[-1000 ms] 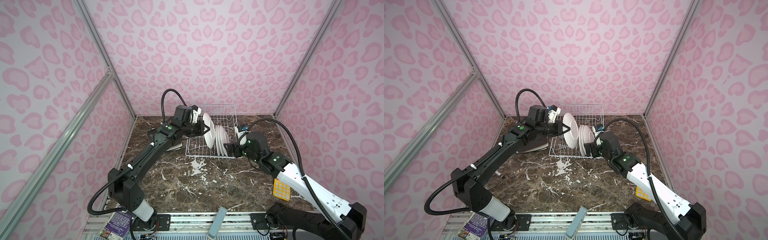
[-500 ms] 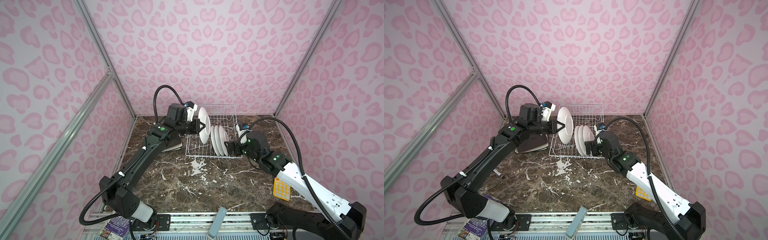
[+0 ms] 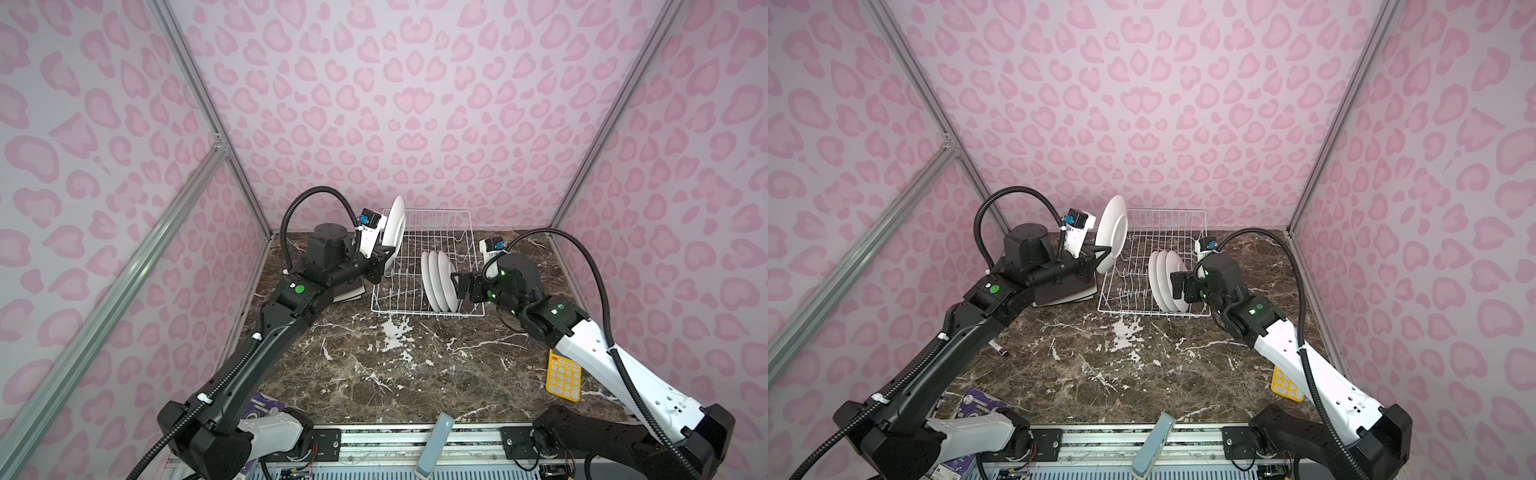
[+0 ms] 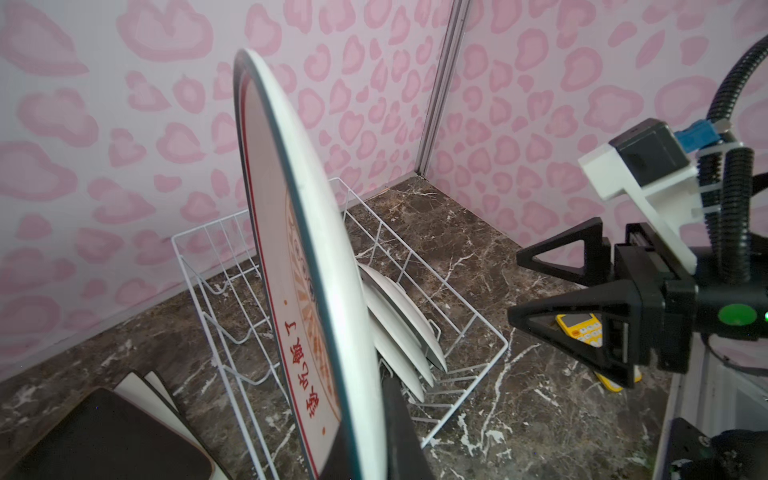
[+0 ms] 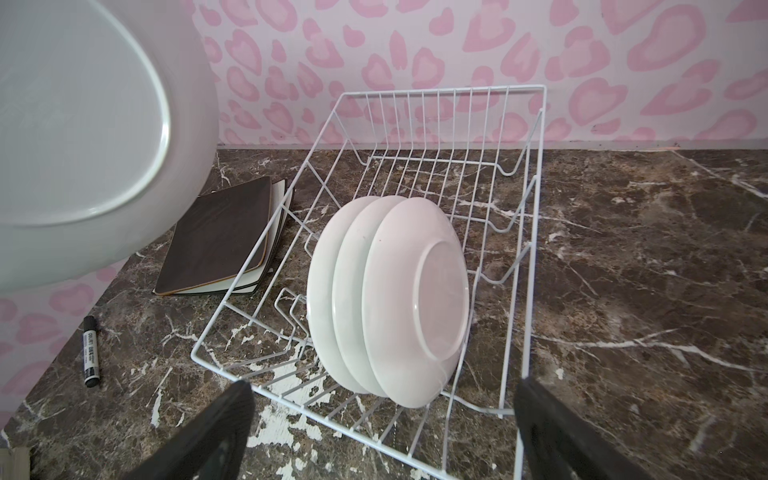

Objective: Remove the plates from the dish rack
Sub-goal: 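Lift the printed plate upward out of the rack with the left gripper, then swing the printed plate over the rack with left while right grasps its rim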

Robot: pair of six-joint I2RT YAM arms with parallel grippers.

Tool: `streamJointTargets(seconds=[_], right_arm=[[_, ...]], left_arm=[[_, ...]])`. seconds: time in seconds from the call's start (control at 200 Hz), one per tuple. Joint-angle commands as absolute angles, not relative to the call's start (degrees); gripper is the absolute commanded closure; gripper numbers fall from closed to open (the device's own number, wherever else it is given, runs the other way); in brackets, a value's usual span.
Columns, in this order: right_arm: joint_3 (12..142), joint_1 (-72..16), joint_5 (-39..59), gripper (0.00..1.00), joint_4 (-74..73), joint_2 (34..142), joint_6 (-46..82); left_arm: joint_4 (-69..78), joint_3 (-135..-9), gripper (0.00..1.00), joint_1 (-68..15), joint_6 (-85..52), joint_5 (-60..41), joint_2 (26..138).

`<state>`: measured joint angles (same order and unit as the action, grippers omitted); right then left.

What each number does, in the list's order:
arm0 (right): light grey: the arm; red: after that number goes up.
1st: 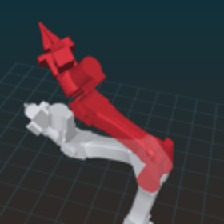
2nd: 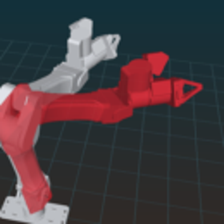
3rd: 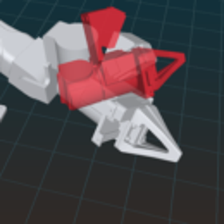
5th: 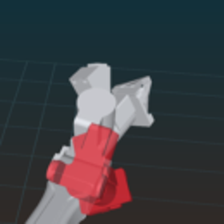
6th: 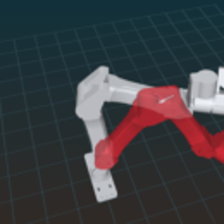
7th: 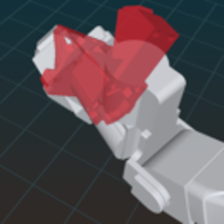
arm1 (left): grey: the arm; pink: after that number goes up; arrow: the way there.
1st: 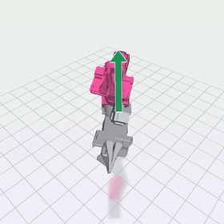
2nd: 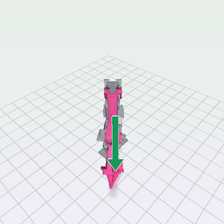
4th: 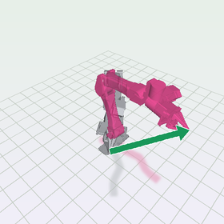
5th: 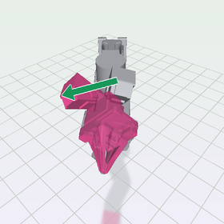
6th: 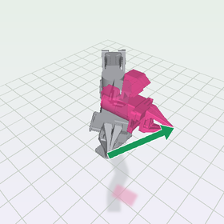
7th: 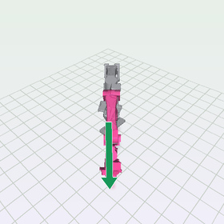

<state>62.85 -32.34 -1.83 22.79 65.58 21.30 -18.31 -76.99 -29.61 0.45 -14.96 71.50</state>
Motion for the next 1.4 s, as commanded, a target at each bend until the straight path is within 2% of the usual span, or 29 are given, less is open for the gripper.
streamJointTargets(seconds=[0.0,0.465,1.08,1.195,1.395], right_arm=[[63.24,-31.95,-0.22,0.01,22.25,65.48,23.94],[64.33,-29.54,5.81,0.01,16.32,66.03,29.54],[67.94,-25.43,10.29,0.01,11.32,67.68,34.86],[69.28,-25.05,12.25,0.08,11.75,69.36,35.3],[72.09,-25.04,15.04,0.12,15.35,73.69,36.97]], left_arm=[[-13.37,-74.95,0.97,-29.96,8.41,-11.48,70.6],[-12.88,-69.87,0.97,-34.5,19.4,-6.02,69.68],[-7.53,-66.14,0.97,-48.87,38.97,15.56,74.53],[-5.46,-64.88,0.97,-51.11,43.36,19.91,76.2],[-0.02,-62.38,0.97,-54.28,49.86,26.1,78.19]])
